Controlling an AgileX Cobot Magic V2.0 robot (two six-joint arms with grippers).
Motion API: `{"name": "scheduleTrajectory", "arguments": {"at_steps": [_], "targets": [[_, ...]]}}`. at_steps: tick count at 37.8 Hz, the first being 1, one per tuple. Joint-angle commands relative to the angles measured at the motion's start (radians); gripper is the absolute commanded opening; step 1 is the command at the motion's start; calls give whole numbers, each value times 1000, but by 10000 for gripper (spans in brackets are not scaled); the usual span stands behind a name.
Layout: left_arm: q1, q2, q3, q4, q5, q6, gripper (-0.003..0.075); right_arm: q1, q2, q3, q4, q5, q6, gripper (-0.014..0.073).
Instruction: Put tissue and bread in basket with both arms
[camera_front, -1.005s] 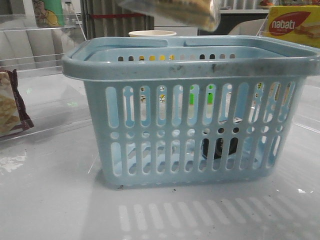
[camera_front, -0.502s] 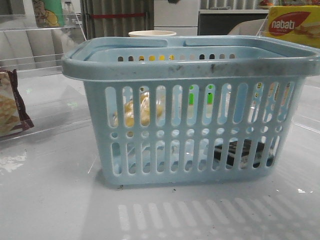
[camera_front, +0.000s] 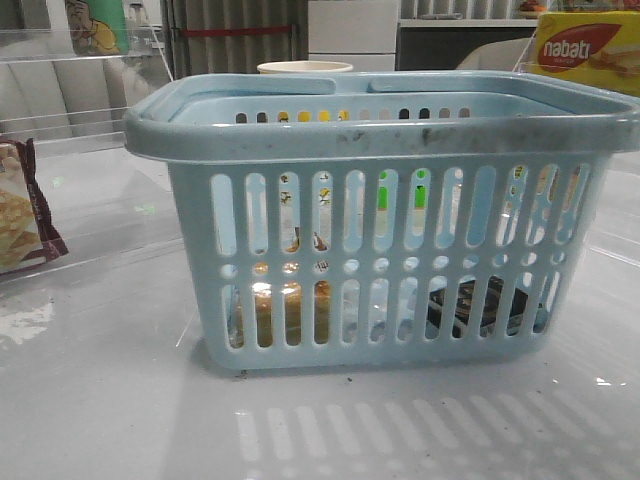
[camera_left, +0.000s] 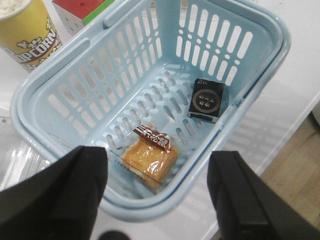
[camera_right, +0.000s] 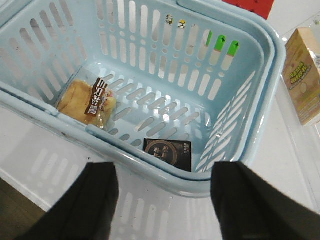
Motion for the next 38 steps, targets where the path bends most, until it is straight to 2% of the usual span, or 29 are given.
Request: {"name": "scheduleTrajectory", "arguments": {"at_steps": [1,11,18,38], "targets": [[-10,-135,78,-14,-101,1,488,0,-14,-28,-7,-67,-7,518],[-10,-419,354,-2,-141,-37,488,-1,-12,-28,-7,-50,-7,518],[-10,-546,469,17,-153,-39,488,-1,-19,-21,-28,-6,-7,518],[-10,-579,506,19,-159,-39,488,-1,-328,250,-47,113,66,518]]}}
